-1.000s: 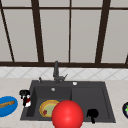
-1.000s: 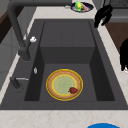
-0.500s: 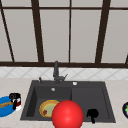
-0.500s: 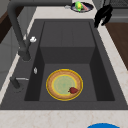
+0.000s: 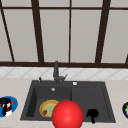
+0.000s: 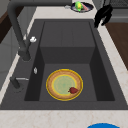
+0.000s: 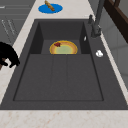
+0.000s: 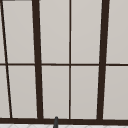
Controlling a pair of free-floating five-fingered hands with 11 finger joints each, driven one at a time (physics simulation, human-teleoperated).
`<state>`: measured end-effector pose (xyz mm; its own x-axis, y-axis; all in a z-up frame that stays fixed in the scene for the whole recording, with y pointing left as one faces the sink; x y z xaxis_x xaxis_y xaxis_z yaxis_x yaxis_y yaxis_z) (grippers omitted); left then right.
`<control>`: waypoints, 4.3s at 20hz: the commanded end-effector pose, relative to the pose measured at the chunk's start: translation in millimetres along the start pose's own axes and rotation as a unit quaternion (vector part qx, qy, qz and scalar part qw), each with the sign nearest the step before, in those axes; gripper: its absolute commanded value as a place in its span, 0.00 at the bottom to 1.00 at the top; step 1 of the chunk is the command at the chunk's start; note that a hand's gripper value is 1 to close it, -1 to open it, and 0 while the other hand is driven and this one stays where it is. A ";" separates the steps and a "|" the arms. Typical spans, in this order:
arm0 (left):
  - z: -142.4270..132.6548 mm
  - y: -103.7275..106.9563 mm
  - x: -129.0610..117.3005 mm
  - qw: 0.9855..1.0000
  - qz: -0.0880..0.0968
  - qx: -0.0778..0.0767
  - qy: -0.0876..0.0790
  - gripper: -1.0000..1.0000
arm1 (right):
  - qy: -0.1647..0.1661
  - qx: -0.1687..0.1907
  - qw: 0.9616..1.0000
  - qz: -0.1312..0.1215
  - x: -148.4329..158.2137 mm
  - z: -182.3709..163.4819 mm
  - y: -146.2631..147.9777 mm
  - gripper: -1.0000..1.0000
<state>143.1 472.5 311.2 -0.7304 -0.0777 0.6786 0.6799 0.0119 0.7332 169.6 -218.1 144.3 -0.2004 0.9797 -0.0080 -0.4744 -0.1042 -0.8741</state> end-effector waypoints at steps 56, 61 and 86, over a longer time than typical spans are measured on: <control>55.5 -94.2 -167.5 0.999 -0.038 0.028 -0.007 1.00 | 0.000 0.000 1.000 0.000 0.0 0.0 0.0 0.50; 60.8 -107.0 -179.6 0.998 -0.044 0.042 -0.007 1.00 | 0.000 0.000 1.000 0.000 0.0 0.0 0.0 0.50; 55.2 -70.8 -127.8 0.998 0.056 0.016 -0.037 0.00 | 0.000 0.000 1.000 0.000 0.0 0.0 0.0 0.50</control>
<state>184.1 537.2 165.0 -0.6605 -0.0061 0.7508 0.7496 0.0515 0.6598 169.6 -218.1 144.3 -0.2004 0.9797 -0.0080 -0.4744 -0.1042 -0.8741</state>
